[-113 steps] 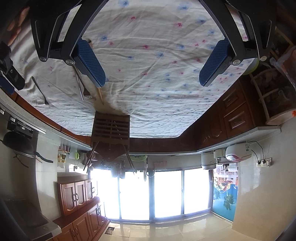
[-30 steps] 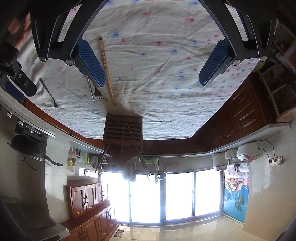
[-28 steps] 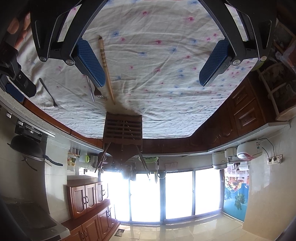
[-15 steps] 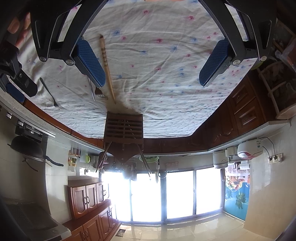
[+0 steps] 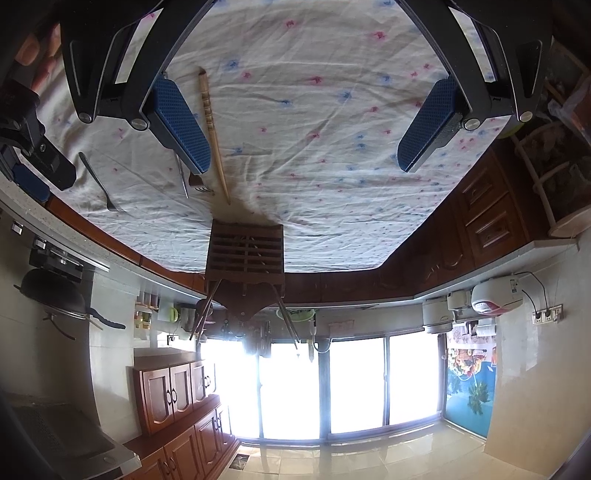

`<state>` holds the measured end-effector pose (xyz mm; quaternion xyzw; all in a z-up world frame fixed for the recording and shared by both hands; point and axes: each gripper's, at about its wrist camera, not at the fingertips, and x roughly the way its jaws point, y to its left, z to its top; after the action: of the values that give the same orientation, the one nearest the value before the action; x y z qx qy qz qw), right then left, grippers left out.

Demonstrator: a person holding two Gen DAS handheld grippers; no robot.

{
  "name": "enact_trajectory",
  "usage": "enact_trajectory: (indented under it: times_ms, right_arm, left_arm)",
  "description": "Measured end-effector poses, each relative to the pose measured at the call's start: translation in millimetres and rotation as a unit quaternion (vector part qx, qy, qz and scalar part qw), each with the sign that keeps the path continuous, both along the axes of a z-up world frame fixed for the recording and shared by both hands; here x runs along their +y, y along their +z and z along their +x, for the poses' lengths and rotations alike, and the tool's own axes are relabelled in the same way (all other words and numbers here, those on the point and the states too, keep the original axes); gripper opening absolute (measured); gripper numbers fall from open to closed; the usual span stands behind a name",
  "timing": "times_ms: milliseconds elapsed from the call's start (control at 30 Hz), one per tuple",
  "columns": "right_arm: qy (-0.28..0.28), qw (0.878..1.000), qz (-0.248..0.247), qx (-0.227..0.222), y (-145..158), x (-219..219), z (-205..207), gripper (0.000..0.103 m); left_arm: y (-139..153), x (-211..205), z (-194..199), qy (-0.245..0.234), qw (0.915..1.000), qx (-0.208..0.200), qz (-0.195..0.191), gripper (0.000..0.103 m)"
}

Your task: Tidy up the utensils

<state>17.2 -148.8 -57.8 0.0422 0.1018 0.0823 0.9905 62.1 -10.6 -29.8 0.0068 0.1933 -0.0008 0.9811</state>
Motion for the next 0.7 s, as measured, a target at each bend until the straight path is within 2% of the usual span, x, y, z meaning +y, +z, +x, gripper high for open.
enact_trajectory:
  times_ms: [700]
  right_arm:
    - [0.000, 1.000, 0.001, 0.001, -0.4, 0.7, -0.5, 0.103]
  left_arm:
    - [0.1, -2.5, 1.2, -0.003, 1.0000, 0.002, 0.002, 0.103]
